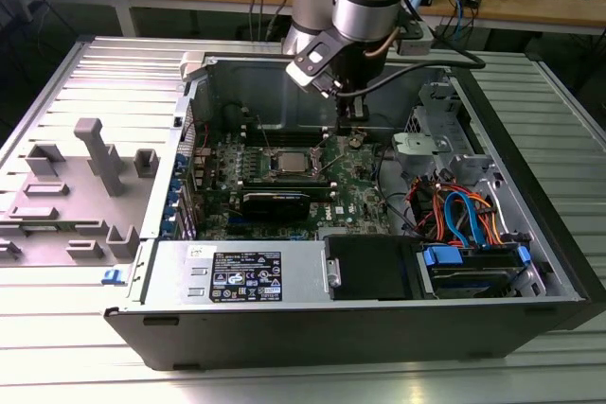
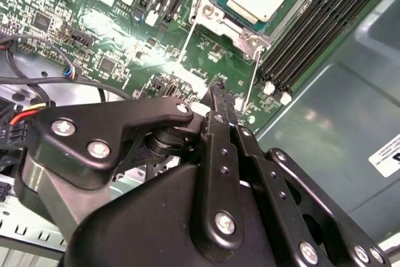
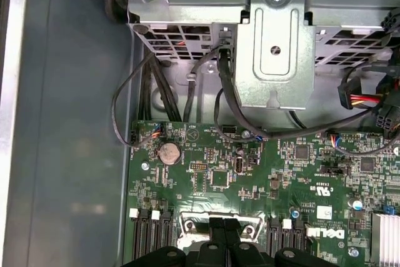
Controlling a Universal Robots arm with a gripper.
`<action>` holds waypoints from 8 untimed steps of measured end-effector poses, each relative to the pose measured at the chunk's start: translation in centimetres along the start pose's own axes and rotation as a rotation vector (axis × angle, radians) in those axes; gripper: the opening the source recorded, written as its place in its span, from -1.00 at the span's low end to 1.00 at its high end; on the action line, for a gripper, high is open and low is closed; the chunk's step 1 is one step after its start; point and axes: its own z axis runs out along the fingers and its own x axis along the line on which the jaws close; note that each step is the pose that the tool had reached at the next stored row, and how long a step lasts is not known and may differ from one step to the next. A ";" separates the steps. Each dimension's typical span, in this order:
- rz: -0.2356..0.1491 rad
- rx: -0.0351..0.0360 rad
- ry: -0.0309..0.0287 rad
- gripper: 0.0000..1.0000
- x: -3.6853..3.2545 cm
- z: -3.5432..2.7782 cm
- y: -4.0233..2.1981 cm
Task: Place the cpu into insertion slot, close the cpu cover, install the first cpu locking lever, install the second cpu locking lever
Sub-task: 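Close the cpu cover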
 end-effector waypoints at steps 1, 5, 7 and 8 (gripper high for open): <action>0.000 -0.0001 0.0000 -0.79 -0.01 0.03 0.22; 0.000 0.0000 -0.0001 -0.79 -0.08 0.25 1.25; 0.000 0.0000 -0.0001 -0.79 -0.10 0.42 1.59; 0.000 0.0000 -0.0002 -0.79 -0.12 0.63 1.69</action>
